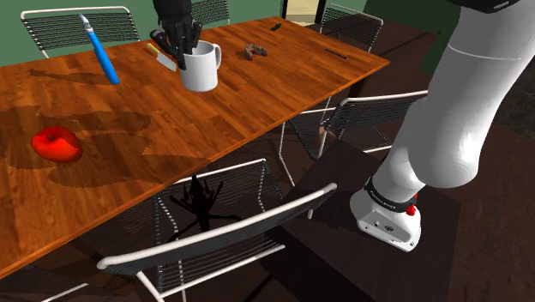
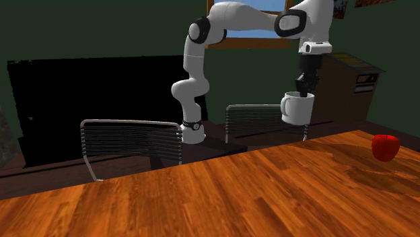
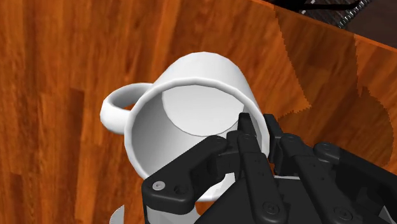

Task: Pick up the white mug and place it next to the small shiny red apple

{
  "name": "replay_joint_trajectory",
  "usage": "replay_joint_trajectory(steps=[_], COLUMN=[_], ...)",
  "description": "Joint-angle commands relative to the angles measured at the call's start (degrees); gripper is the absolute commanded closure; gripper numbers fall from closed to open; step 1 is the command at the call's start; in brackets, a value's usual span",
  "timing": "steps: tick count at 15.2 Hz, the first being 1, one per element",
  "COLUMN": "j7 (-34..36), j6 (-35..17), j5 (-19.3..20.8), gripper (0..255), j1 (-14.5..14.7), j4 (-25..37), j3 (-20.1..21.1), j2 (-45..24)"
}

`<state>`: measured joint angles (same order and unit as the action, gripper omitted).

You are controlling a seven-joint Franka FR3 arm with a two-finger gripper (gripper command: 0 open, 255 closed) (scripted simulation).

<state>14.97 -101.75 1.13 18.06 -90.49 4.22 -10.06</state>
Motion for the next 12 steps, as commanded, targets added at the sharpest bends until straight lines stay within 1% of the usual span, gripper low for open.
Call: replay_joint_trajectory(steps=[1, 5, 8, 11, 12], j7=[2.6, 7.0, 10.0, 12.7, 13.9], j6=[0.6, 3.2, 6.1, 10.2, 13.3], j5=[0.4, 1.5, 2.5, 3.7, 4.3], gripper=[255, 255, 255, 255, 255], j1=[1.5, 4.6, 7.2, 10.2, 12.0], j4=[2.9, 11.7, 20.2, 31.4, 39.1], j3=[1.0, 2.4, 3.2, 3.7, 3.8], j2=[-2.3, -8.6, -14.3, -21.5, -26.2])
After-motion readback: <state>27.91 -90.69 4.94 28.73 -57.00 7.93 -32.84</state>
